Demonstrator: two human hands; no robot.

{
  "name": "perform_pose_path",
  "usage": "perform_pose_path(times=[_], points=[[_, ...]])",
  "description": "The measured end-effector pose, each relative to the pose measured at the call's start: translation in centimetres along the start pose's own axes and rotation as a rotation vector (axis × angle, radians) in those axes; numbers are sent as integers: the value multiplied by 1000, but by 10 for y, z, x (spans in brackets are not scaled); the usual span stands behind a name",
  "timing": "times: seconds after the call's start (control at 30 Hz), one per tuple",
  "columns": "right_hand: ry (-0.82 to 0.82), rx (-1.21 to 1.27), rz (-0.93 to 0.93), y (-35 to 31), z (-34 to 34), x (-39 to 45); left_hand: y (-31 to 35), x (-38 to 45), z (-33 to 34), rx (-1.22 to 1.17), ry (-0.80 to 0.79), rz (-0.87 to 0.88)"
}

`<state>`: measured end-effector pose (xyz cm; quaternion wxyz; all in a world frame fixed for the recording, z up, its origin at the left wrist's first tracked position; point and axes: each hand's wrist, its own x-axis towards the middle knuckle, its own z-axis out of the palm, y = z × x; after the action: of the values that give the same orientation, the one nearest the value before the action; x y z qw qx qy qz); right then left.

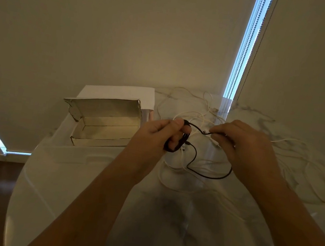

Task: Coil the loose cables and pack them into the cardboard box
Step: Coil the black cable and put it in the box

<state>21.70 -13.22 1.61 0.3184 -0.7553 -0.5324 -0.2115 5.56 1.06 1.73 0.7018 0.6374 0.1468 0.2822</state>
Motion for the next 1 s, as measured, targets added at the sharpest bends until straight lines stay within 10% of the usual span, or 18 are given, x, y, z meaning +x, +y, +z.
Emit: perform_pose_path(times=[0.47,1.0], points=[[-353,865,613,-34,0,-5,1,4,3,-584,-110,-235],[-439,308,203,-57,9,-18,-3,11,3,-839,161,-91]])
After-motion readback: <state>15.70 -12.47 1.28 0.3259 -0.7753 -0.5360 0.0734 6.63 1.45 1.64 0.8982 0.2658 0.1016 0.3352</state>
